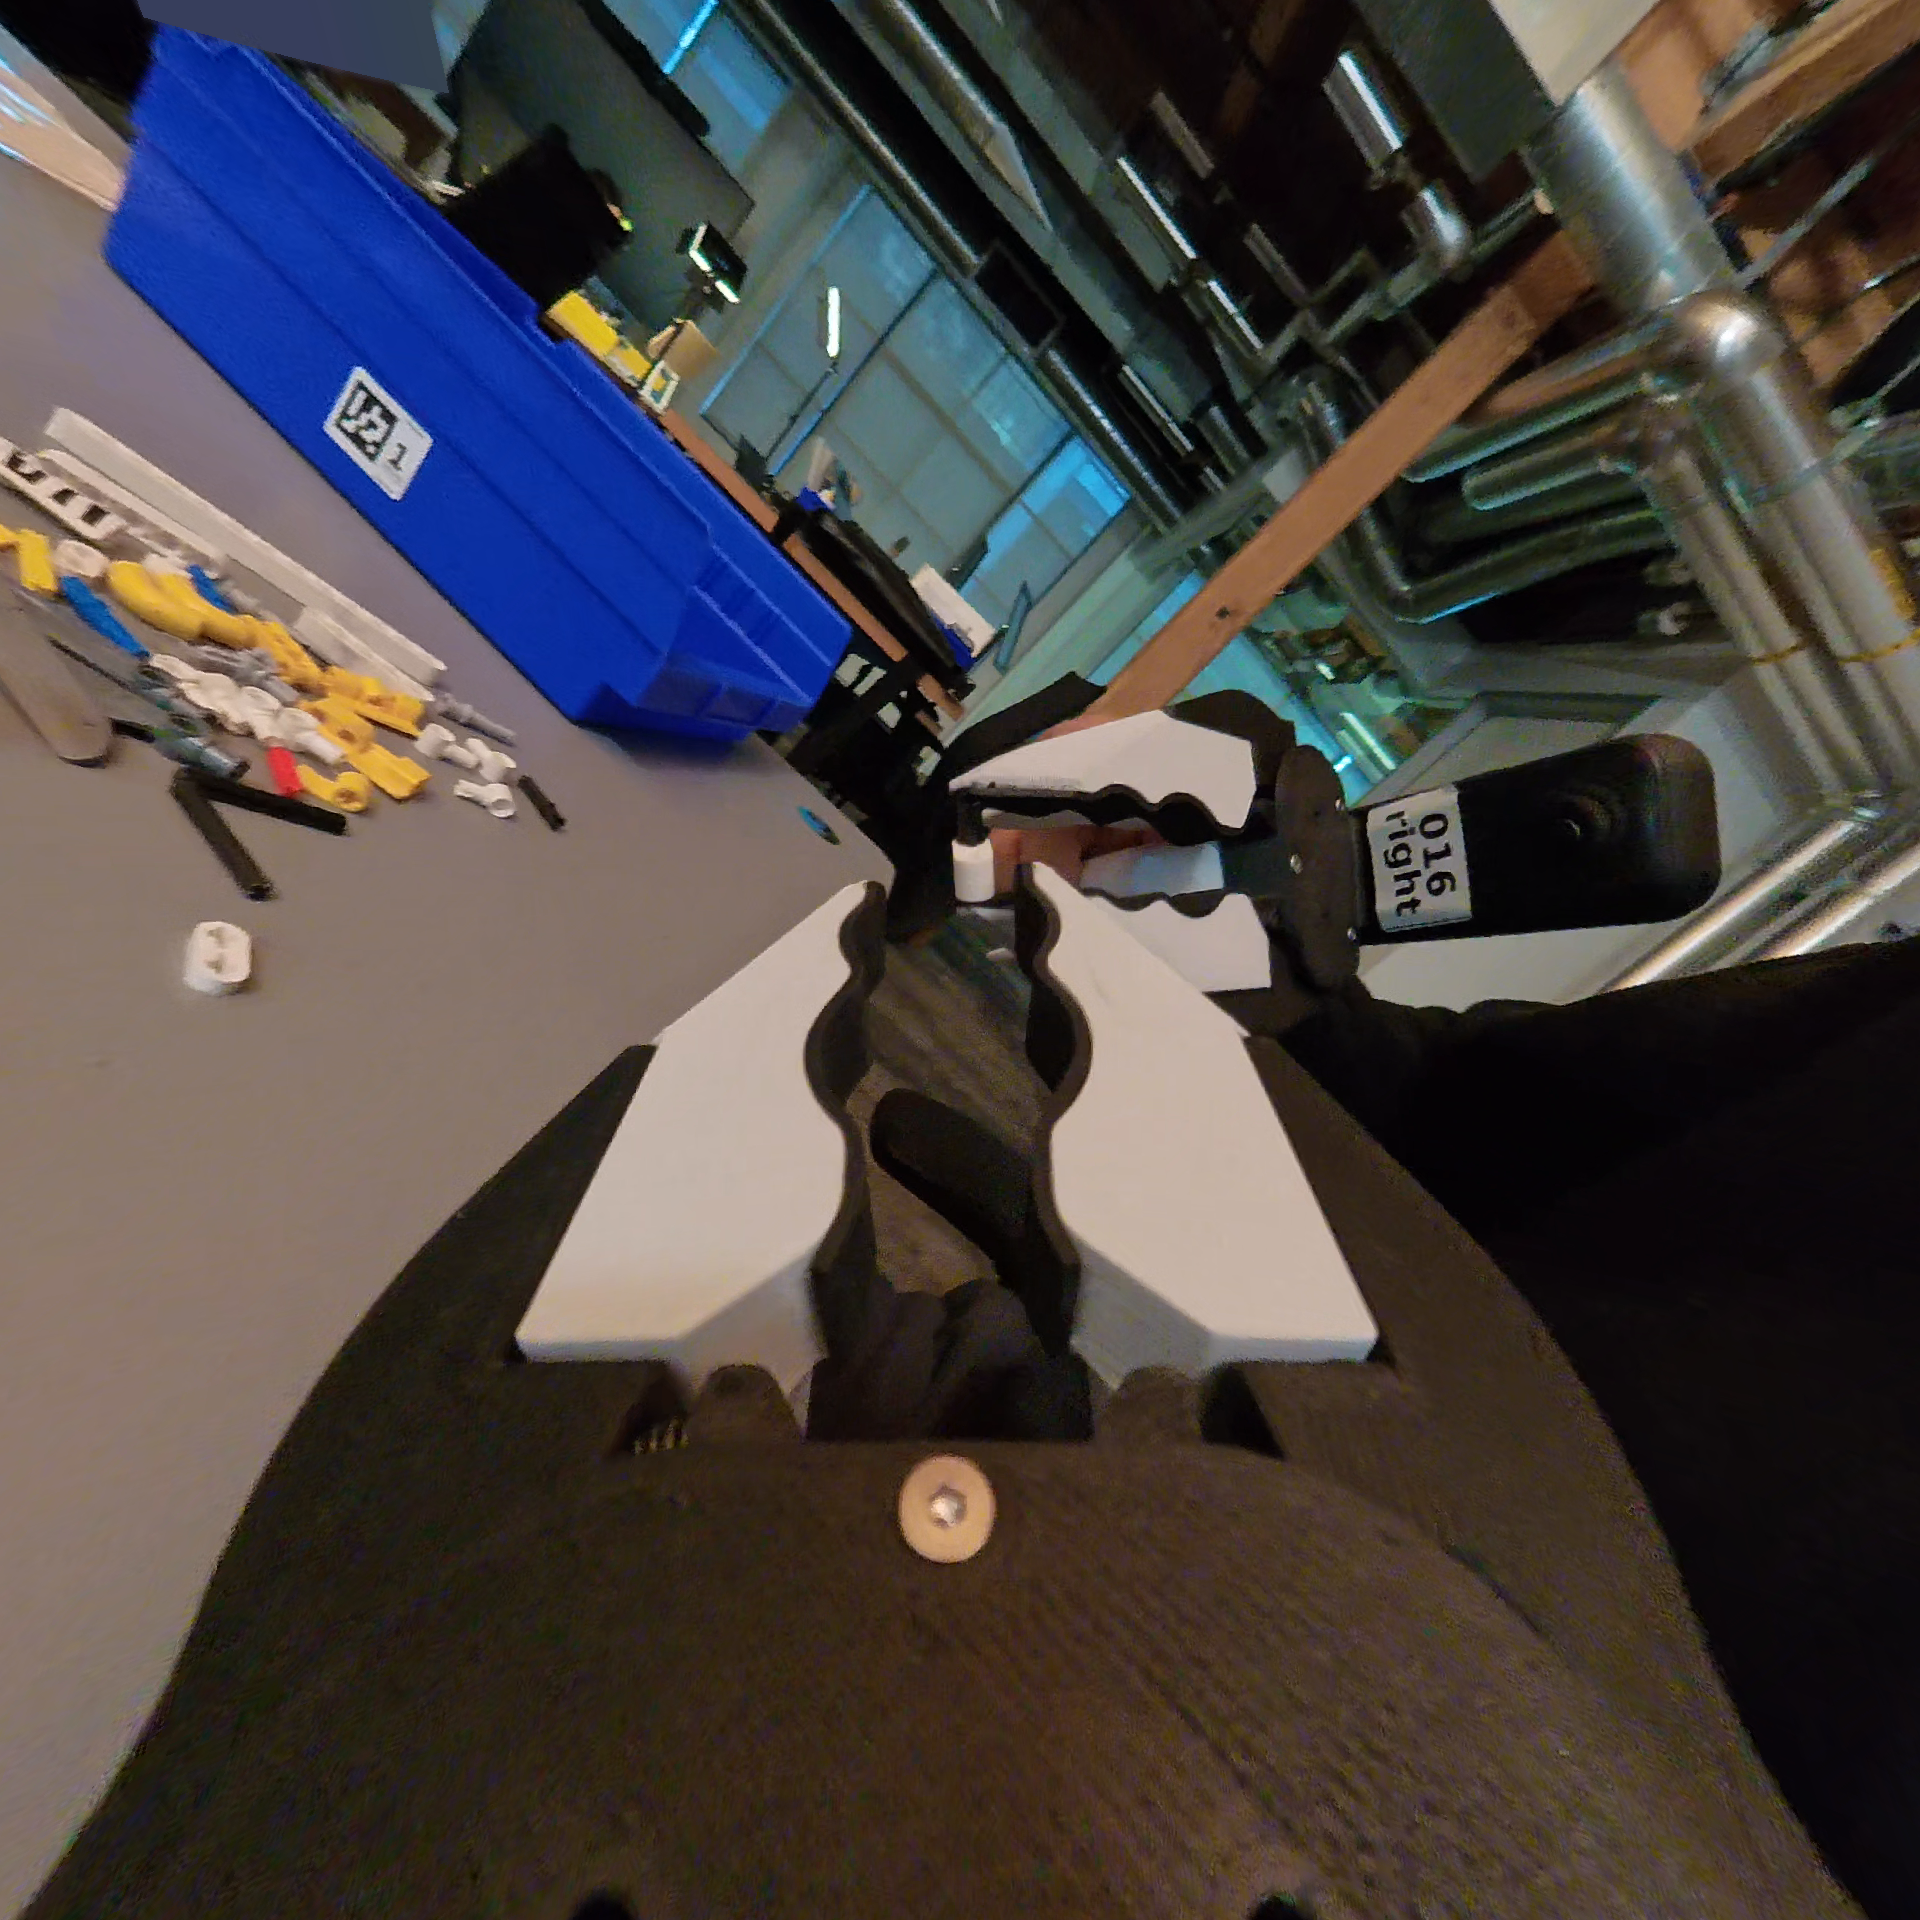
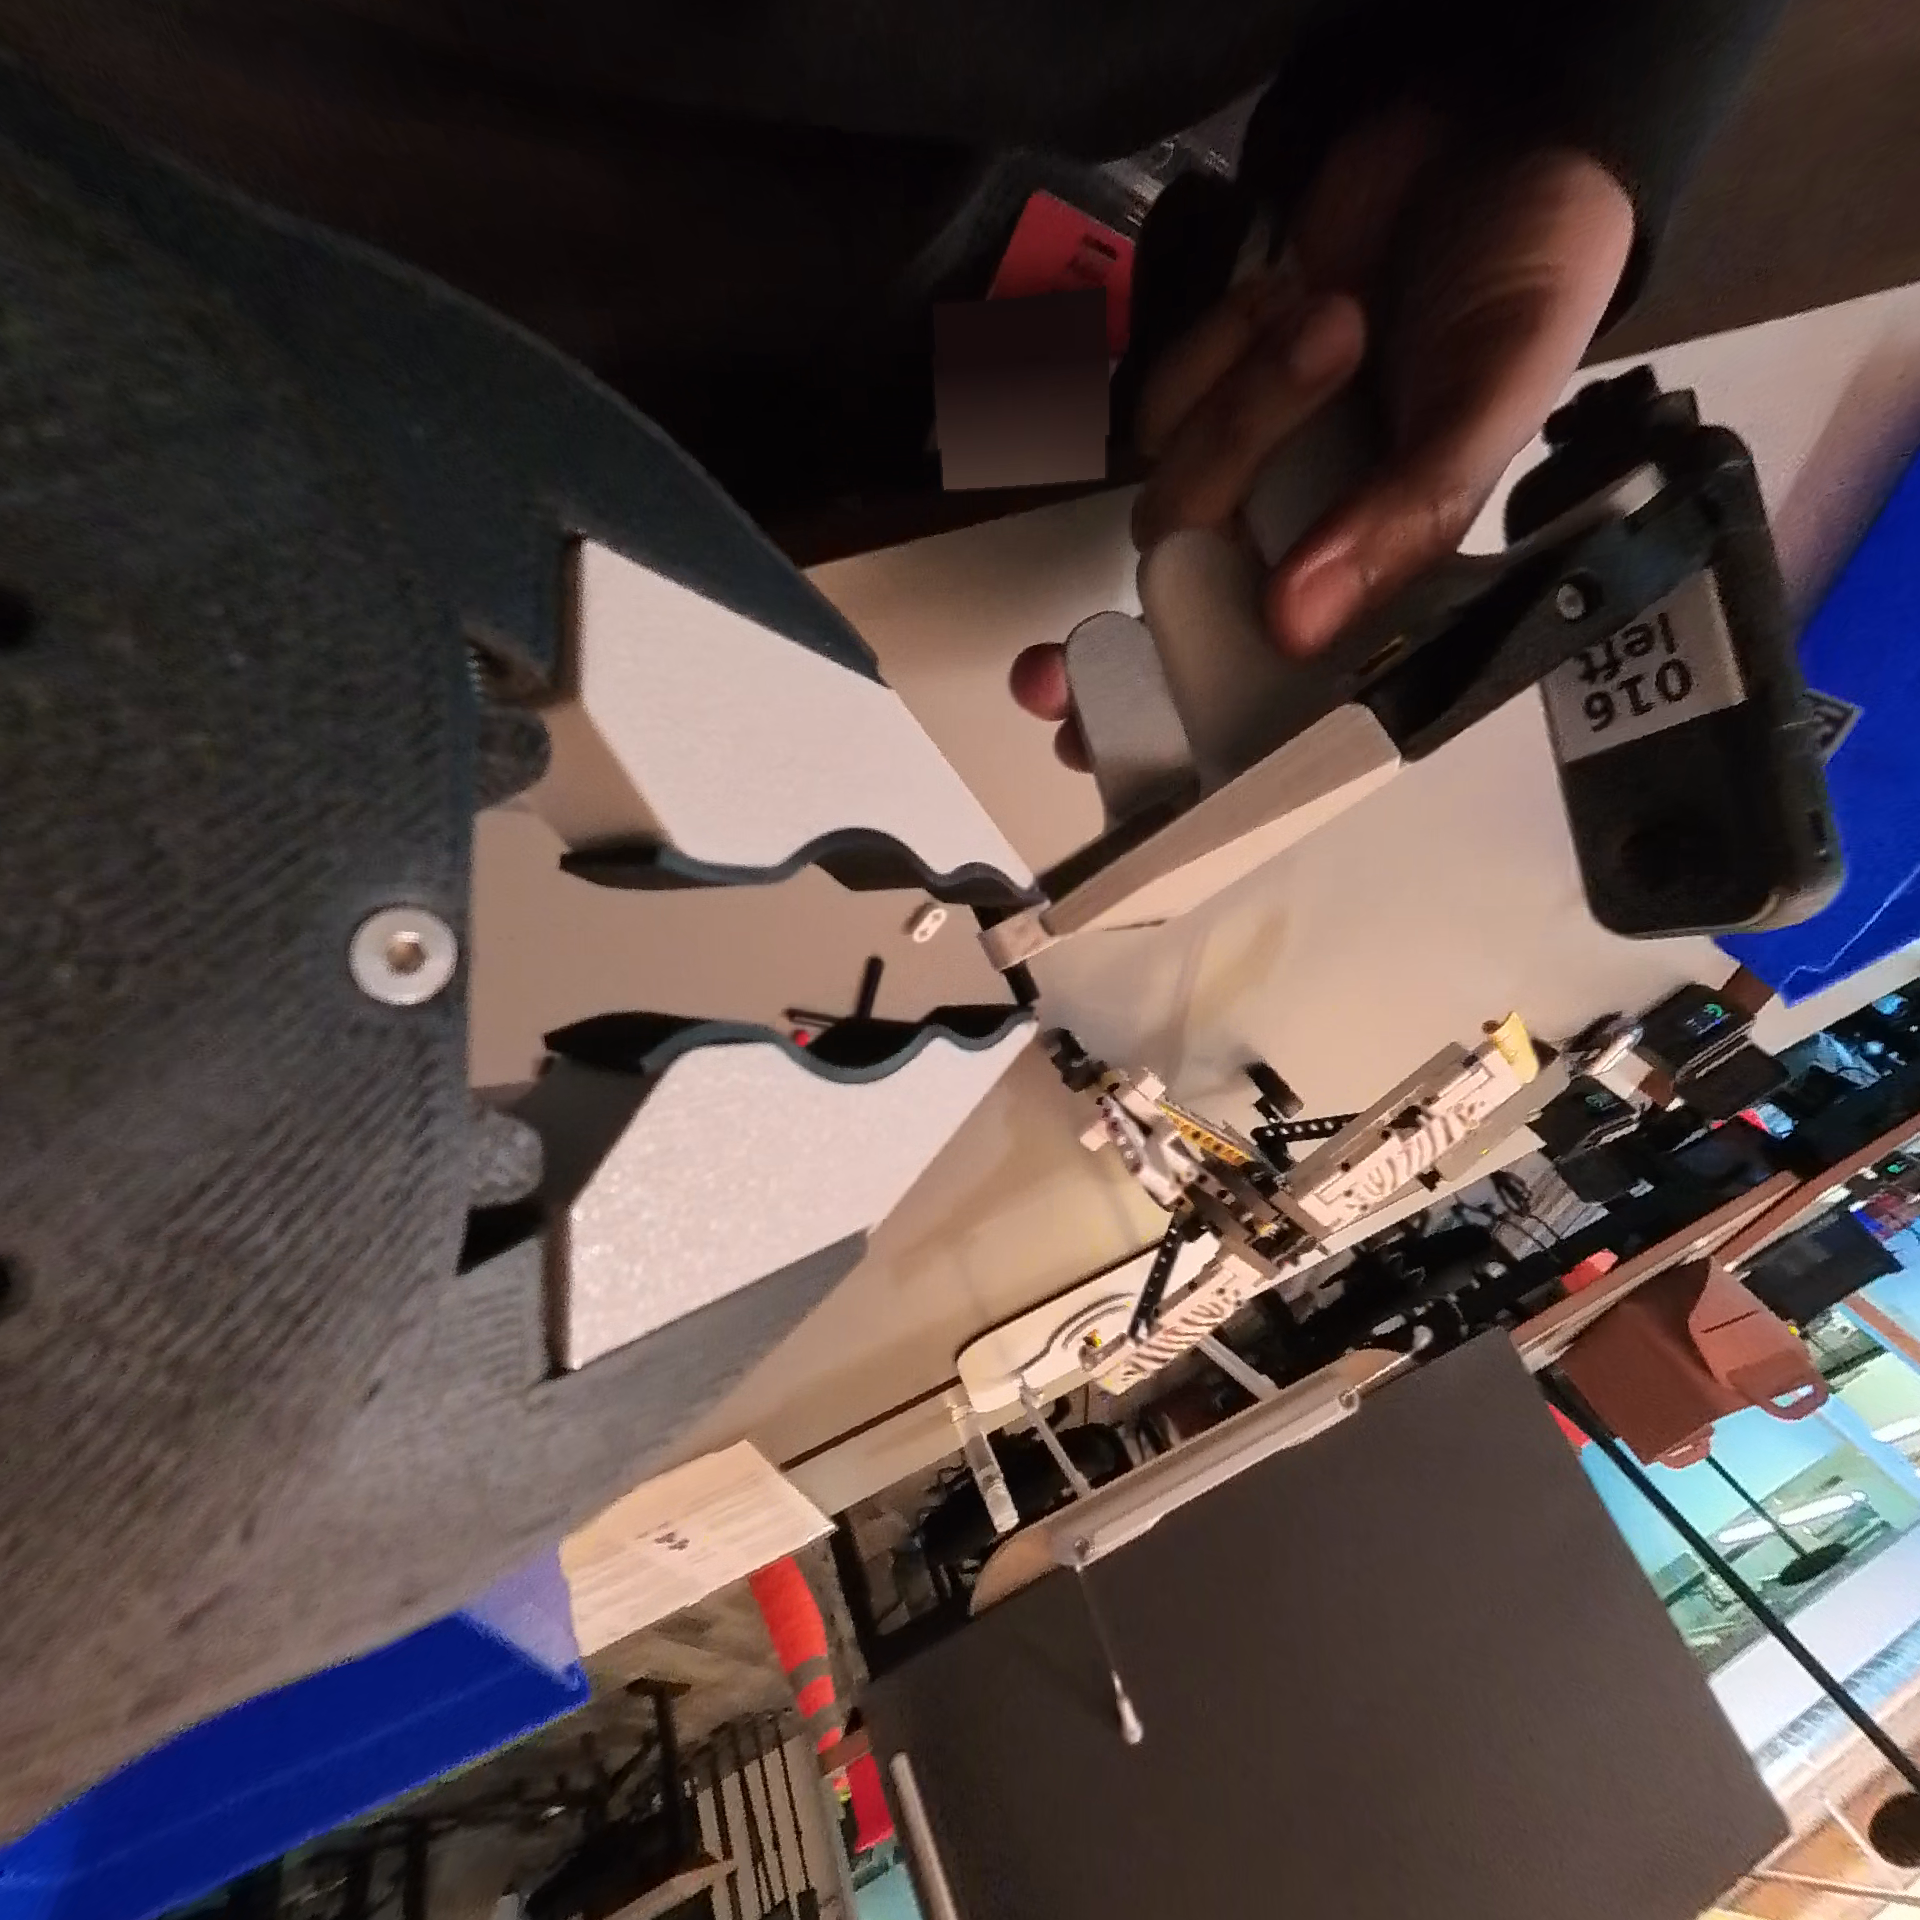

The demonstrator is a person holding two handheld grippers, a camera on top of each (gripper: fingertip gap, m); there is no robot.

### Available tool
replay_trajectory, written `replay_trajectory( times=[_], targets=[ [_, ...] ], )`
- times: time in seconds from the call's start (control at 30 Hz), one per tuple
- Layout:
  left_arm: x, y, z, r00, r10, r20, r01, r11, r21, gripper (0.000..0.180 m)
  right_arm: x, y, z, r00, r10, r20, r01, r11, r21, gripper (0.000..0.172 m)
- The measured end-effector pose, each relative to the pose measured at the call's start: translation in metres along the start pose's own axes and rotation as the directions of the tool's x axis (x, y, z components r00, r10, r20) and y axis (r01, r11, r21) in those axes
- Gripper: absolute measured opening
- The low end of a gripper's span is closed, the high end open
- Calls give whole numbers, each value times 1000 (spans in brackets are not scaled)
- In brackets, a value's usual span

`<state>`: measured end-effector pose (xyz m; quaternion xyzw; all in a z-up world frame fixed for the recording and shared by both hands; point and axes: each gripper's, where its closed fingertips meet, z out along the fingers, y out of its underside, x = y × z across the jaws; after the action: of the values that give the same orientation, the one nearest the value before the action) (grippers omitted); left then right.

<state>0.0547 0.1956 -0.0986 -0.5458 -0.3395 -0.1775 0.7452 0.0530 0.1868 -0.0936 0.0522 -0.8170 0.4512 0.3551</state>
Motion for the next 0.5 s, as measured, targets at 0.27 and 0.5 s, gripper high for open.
replay_trajectory(
  times=[0.27,0.5],
  targets=[
    [7,-1,-2,999,2,-44,-3,1000,-2,3,-5,-6,5,997,-72,-16,72,997,-7,20],
    [-11,-13,-12,963,224,147,-228,973,14,4,11,1,-5,911,401,98,-400,916,-31,44]
  ],
)
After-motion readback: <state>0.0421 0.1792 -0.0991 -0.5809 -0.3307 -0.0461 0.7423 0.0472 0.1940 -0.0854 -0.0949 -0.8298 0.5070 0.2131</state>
